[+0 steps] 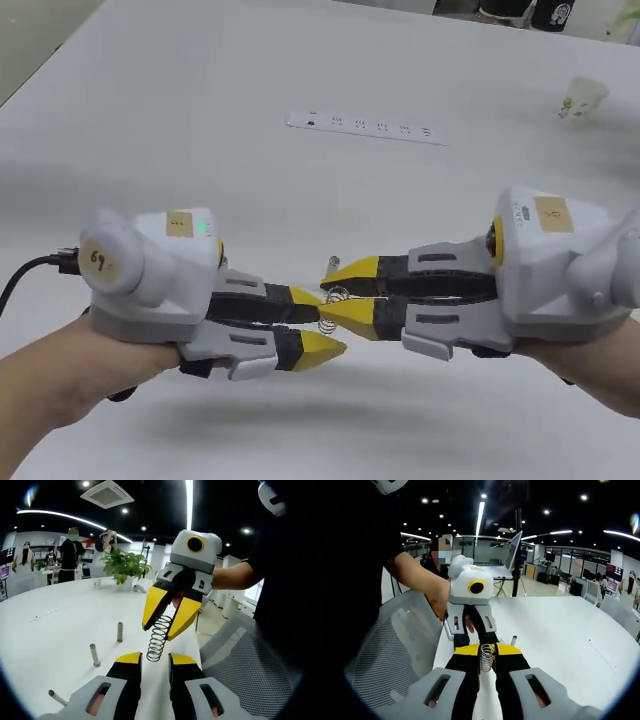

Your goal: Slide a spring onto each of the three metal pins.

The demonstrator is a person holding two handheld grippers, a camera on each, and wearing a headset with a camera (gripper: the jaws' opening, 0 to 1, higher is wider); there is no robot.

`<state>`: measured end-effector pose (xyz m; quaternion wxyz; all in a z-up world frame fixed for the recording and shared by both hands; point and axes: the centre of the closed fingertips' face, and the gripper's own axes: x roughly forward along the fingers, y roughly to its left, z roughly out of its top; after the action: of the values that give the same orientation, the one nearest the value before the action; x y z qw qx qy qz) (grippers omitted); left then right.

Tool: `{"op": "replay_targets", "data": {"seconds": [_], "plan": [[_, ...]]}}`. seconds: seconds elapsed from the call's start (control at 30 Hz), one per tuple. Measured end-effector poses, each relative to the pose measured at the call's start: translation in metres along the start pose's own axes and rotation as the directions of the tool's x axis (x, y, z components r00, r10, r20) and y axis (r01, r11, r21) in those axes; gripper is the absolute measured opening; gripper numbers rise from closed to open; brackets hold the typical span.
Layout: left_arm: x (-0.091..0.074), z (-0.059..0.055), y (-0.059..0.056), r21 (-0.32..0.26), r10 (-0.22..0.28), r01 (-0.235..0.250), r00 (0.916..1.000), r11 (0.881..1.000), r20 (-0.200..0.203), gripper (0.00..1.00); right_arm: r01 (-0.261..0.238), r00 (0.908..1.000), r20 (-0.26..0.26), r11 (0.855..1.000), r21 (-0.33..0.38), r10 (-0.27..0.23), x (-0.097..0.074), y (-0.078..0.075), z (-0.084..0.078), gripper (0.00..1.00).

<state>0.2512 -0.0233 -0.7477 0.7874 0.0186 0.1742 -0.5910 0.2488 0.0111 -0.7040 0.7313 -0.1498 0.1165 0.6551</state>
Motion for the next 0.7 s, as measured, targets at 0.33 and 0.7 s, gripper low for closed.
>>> {"op": "replay_targets", "data": {"seconds": [0.33, 0.7], "plan": [[-0.006, -0.005, 0.005, -0.017, 0.026, -0.026, 0.9996, 1.0, -0.012, 0.22, 0.017, 0.9997, -0.017, 1.0, -0.015, -0.017, -0.001, -0.004, -0.003, 0.08], [-0.02, -0.008, 0.009, -0.022, 0.056, -0.056, 0.9983, 0.998, -0.014, 0.25, 0.045, 0.9987, -0.024, 0.999, -0.026, -0.046, -0.001, -0.011, -0.006, 0.08]]}}
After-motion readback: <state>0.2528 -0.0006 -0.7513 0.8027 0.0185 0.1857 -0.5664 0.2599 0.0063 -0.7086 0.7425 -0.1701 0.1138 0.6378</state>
